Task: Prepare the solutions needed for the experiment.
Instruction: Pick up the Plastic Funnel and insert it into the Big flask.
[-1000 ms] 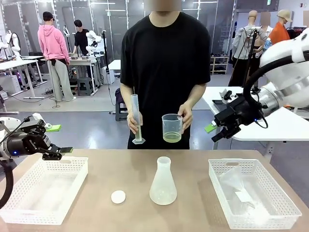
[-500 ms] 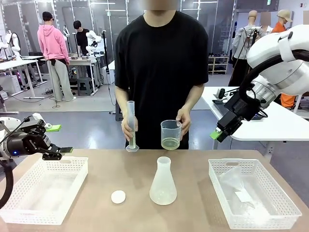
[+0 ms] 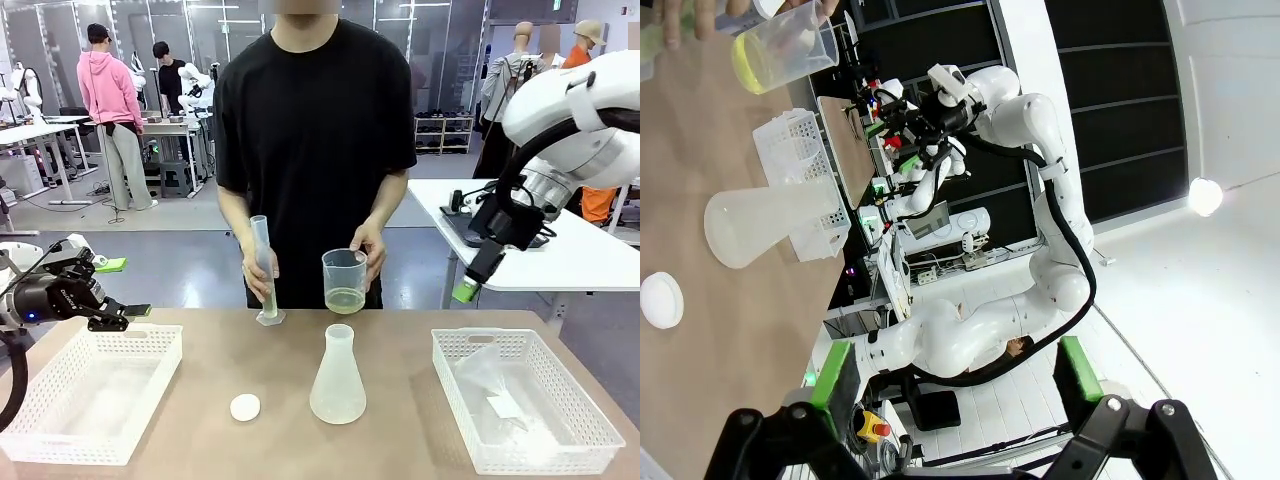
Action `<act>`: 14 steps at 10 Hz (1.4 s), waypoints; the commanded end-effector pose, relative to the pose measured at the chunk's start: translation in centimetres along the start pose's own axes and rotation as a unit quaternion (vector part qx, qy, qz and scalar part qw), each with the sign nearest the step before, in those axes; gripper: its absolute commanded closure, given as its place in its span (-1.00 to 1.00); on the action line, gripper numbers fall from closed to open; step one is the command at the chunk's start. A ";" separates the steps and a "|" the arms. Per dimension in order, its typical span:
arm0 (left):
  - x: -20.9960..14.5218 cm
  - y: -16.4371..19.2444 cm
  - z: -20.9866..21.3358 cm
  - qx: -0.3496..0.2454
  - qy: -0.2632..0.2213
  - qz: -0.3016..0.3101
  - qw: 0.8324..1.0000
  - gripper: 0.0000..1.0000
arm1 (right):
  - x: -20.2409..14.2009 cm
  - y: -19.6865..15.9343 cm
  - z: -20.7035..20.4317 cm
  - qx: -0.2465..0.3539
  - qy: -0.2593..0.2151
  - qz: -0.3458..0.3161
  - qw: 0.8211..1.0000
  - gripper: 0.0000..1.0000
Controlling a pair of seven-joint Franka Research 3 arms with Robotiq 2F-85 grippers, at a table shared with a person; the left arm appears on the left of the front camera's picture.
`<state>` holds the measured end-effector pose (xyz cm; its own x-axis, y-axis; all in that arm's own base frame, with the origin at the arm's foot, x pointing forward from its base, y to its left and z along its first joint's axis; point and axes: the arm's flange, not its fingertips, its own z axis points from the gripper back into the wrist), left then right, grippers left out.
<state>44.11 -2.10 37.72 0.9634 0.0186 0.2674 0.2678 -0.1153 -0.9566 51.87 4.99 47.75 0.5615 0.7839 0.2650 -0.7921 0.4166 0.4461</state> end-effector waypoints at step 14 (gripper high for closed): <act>0.0 -0.3 -0.2 -0.004 -0.004 -0.003 1.000 -1.00 | 2.5 -1.9 -3.1 -0.090 0.263 0.280 0.919 -1.00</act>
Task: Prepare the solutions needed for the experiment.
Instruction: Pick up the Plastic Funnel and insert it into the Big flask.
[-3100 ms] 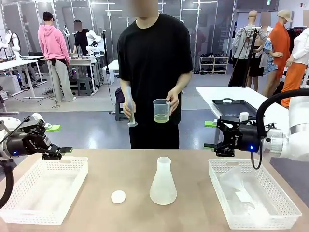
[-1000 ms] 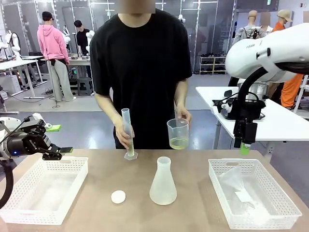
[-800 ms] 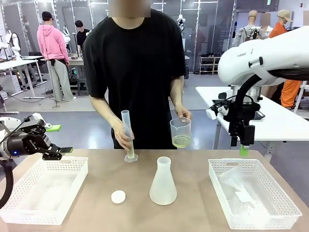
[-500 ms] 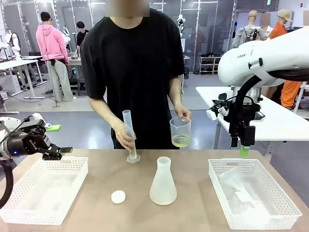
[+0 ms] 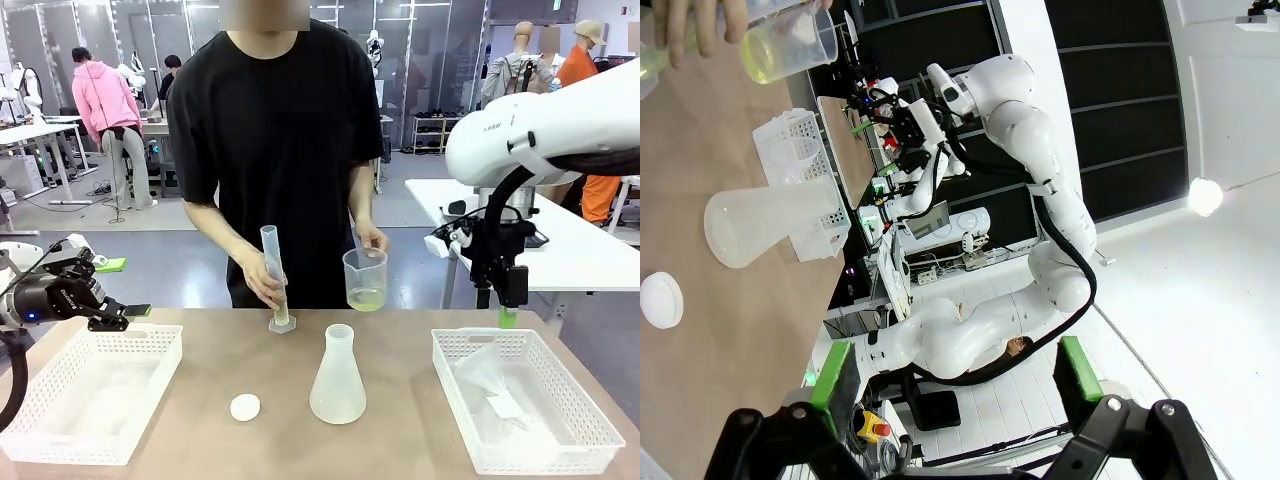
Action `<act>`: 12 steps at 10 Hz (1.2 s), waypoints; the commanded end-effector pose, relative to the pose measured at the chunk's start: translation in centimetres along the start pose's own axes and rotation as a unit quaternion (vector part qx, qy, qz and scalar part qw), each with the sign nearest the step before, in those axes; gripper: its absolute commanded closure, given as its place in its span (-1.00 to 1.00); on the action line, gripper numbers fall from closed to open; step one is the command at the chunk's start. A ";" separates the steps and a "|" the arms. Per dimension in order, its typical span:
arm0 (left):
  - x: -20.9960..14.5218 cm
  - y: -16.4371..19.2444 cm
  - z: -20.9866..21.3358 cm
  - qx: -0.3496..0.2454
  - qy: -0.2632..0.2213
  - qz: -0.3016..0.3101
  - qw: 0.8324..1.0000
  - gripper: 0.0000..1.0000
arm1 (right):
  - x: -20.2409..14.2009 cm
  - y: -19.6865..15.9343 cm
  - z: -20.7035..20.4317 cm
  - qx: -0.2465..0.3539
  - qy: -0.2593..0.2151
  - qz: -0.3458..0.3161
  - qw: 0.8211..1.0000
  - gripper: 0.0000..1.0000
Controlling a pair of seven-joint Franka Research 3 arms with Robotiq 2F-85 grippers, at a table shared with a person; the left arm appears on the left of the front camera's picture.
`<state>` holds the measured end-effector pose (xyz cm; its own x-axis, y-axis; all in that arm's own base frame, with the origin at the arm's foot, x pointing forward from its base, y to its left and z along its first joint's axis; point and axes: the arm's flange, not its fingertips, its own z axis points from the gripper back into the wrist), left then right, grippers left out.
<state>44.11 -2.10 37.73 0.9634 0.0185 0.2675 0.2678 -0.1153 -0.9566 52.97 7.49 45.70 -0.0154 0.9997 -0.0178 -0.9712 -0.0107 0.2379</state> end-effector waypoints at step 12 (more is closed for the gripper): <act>0.0 -0.3 -0.1 -0.004 -0.004 -0.002 1.000 -1.00 | -1.3 -6.7 -7.9 0.065 -0.004 0.094 0.994 -1.00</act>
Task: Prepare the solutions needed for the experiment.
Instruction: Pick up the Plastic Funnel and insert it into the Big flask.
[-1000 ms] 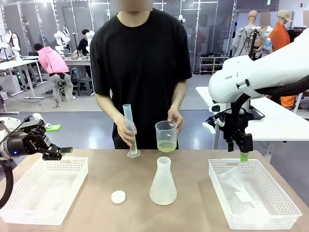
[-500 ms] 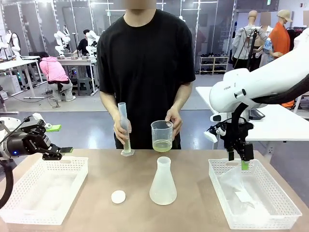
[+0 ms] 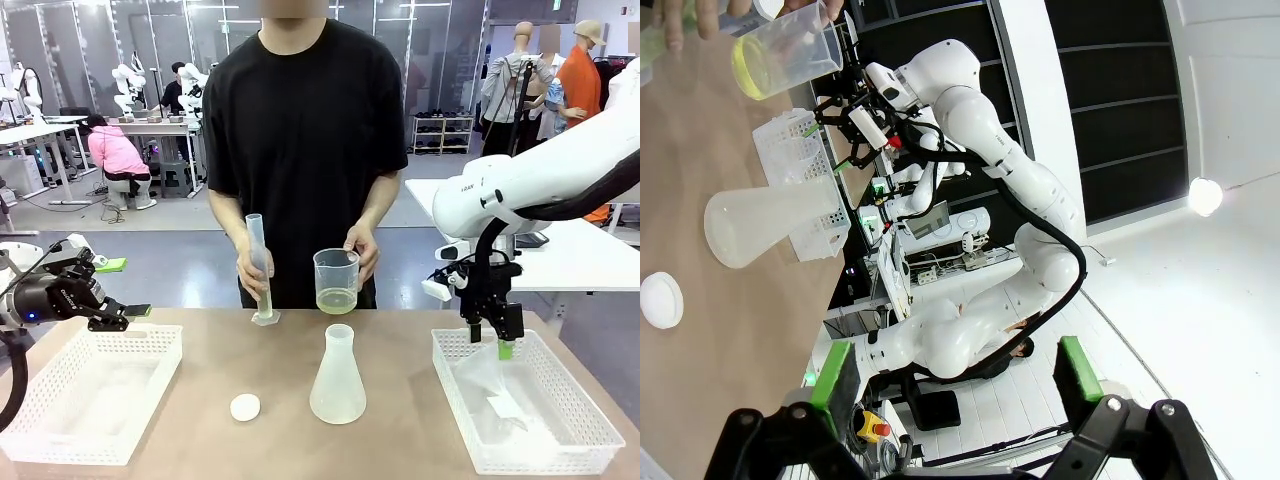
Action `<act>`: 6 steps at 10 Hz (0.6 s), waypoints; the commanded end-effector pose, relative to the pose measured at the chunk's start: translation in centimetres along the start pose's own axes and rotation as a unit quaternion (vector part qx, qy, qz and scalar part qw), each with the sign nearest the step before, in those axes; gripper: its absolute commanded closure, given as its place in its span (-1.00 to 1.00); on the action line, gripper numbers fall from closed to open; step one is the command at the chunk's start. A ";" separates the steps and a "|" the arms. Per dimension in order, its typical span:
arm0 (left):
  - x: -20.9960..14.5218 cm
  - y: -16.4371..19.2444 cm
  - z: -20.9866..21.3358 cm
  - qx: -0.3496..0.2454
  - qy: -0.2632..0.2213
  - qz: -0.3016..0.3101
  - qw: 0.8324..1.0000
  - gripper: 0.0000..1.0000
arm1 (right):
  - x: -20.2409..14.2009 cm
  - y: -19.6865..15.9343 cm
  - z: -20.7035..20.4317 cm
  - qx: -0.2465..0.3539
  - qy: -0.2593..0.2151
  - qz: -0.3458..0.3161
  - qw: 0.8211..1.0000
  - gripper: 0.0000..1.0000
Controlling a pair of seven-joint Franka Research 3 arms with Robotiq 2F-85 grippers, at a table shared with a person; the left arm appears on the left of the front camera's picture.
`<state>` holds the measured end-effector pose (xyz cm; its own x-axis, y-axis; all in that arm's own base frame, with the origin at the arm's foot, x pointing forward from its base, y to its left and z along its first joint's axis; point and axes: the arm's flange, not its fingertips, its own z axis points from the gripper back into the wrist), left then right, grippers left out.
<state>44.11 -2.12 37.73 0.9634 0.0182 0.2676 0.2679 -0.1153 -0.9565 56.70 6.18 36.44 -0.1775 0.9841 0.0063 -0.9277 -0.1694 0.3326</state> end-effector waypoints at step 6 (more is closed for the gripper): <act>0.0 -0.3 -0.1 -0.004 -0.004 -0.002 1.000 -1.00 | -0.5 -2.2 -0.6 0.043 -0.011 0.006 0.999 -0.65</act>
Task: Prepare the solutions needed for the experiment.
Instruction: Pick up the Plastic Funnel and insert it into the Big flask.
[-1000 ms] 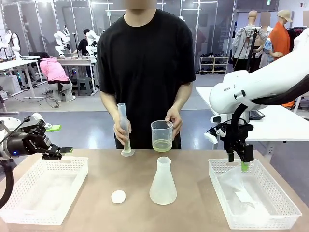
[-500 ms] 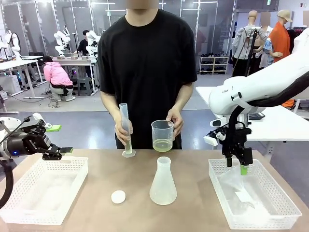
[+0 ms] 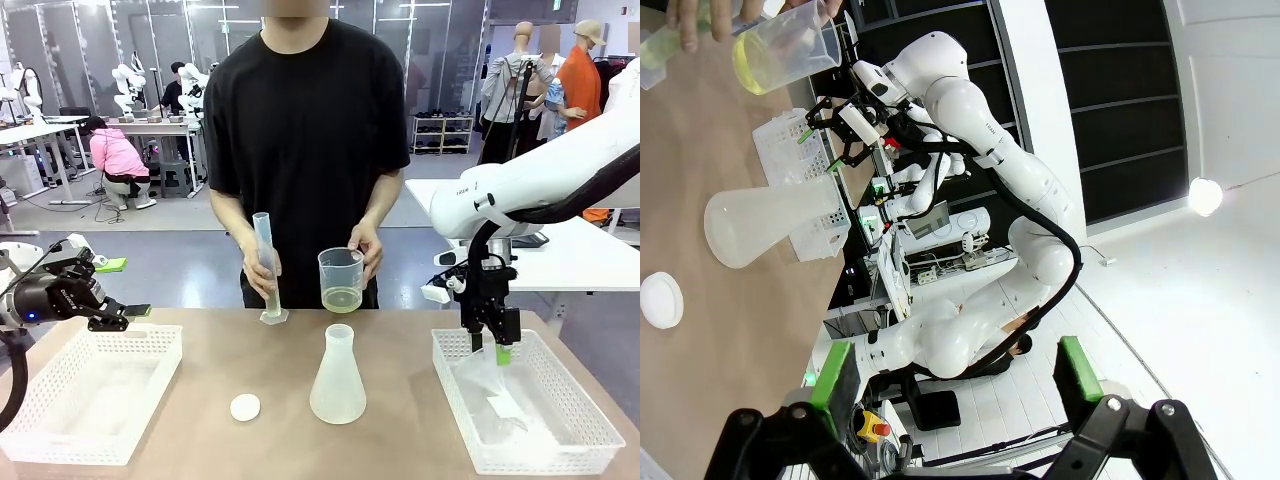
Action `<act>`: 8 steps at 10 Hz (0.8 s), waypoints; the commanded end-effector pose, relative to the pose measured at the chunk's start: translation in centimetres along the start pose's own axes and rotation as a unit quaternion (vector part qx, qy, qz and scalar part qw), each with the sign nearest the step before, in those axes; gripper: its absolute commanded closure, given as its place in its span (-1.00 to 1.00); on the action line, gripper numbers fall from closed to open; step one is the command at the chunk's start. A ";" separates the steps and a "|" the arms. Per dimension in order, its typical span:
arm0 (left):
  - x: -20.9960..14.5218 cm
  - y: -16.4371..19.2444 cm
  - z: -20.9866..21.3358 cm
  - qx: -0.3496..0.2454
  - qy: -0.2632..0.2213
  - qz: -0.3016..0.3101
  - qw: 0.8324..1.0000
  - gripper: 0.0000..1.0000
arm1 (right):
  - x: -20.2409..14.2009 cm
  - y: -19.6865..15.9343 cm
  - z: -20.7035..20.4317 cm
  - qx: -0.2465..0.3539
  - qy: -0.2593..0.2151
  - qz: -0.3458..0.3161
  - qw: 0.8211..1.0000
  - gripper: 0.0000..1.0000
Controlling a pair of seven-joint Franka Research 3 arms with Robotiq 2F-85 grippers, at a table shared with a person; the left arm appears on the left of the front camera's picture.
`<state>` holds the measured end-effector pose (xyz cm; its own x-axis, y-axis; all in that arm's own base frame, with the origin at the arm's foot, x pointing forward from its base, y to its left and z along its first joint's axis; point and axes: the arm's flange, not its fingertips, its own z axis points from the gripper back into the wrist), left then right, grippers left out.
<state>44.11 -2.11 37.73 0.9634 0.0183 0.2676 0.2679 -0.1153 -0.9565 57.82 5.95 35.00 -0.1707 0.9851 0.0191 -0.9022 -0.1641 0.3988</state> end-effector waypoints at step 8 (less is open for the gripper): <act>0.0 -0.3 -0.1 -0.004 -0.004 -0.002 1.000 -1.00 | 0.0 -1.5 0.3 0.019 0.009 0.001 1.000 0.78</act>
<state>44.11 -2.11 37.73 0.9633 0.0184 0.2676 0.2679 -0.1153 -0.9565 58.70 6.11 34.55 -0.1770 0.9841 0.0173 -0.8916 -0.1678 0.4206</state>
